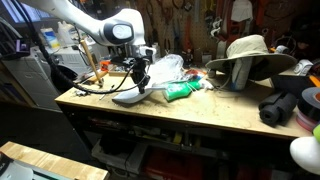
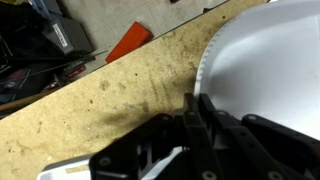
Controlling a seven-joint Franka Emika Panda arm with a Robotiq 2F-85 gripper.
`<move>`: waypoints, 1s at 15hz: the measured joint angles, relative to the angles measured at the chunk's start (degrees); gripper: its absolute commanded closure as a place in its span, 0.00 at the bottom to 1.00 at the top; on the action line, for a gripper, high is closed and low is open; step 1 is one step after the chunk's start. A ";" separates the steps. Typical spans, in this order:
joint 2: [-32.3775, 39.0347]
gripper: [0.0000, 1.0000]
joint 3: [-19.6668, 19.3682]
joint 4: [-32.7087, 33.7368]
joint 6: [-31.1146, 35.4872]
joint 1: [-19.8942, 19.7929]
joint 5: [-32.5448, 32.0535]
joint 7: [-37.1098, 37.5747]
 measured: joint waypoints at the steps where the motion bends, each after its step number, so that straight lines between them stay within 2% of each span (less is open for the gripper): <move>1: 0.01 0.98 0.00 0.03 0.00 0.00 -0.01 0.00; 2: 0.02 0.98 0.00 0.06 0.04 0.00 -0.01 0.00; 3: 0.05 0.67 0.00 0.09 0.24 0.00 -0.01 0.00; 4: 0.09 0.65 0.00 0.13 0.29 0.00 -0.01 0.00; 6: 0.39 0.53 0.03 0.22 0.66 0.02 -0.01 0.00; 12: 0.56 0.06 0.29 -0.27 4.63 0.52 -0.01 0.00; 13: -0.52 0.01 0.29 -0.66 4.64 0.52 0.01 0.00; 15: -4.18 0.00 0.25 -2.33 4.67 0.52 0.10 0.05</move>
